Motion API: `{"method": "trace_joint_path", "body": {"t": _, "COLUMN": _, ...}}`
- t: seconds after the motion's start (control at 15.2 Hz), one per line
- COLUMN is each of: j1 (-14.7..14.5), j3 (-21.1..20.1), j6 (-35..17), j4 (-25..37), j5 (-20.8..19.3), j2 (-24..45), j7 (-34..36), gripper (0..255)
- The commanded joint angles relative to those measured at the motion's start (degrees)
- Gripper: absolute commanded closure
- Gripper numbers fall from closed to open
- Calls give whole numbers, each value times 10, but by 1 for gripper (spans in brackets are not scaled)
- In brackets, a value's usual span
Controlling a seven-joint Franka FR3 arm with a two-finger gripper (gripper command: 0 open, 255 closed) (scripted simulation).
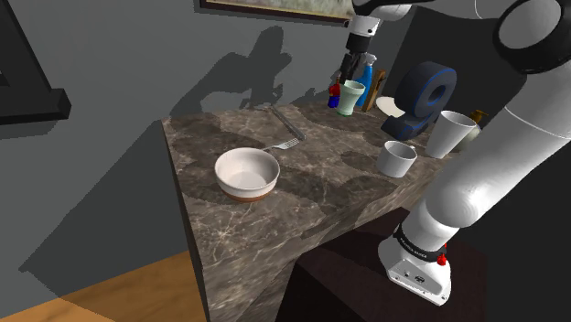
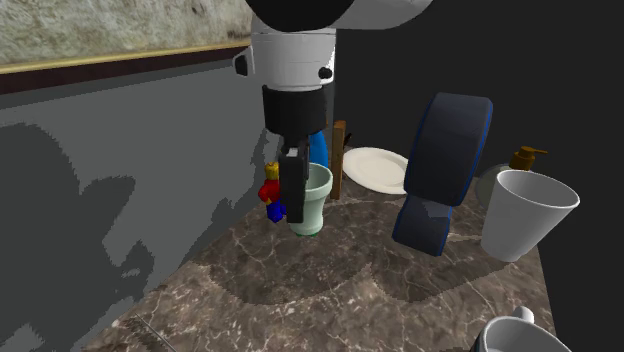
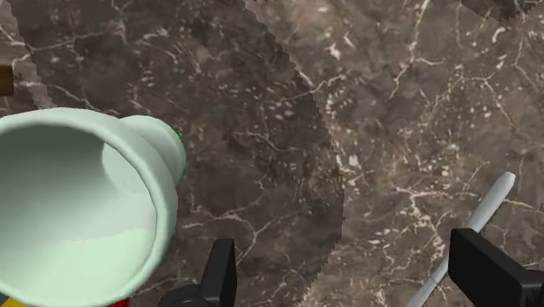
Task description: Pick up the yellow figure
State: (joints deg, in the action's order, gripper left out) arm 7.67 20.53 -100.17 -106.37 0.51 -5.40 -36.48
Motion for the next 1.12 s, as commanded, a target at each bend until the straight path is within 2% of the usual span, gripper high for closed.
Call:
{"method": "trace_joint_path", "body": {"t": 0.0, "j1": 9, "j3": 15, "j6": 7, "j4": 47, "j5": 15, "j2": 44, "j7": -29, "gripper": 0}}
{"method": "trace_joint_path", "body": {"t": 0.4, "j1": 55, "j3": 41, "j6": 47, "j4": 216, "j5": 78, "j2": 192, "j7": -105, "gripper": 0}}
{"method": "trace_joint_path", "body": {"t": 0.59, "j1": 93, "j3": 44, "j6": 82, "j4": 327, "j5": 113, "j2": 276, "j7": -134, "gripper": 0}}
{"method": "trace_joint_path", "body": {"t": 0.79, "j1": 145, "j3": 39, "j6": 136, "j4": 475, "j5": 149, "j2": 377, "j7": -152, "gripper": 0}}
{"method": "trace_joint_path", "body": {"t": 0.86, "j1": 155, "j3": 37, "j6": 147, "j4": 504, "j5": 155, "j2": 395, "j7": -153, "gripper": 0}}
{"method": "trace_joint_path", "body": {"t": 1.06, "j1": 143, "j3": 43, "j6": 118, "j4": 463, "j5": 155, "j2": 385, "j7": -158, "gripper": 0}}
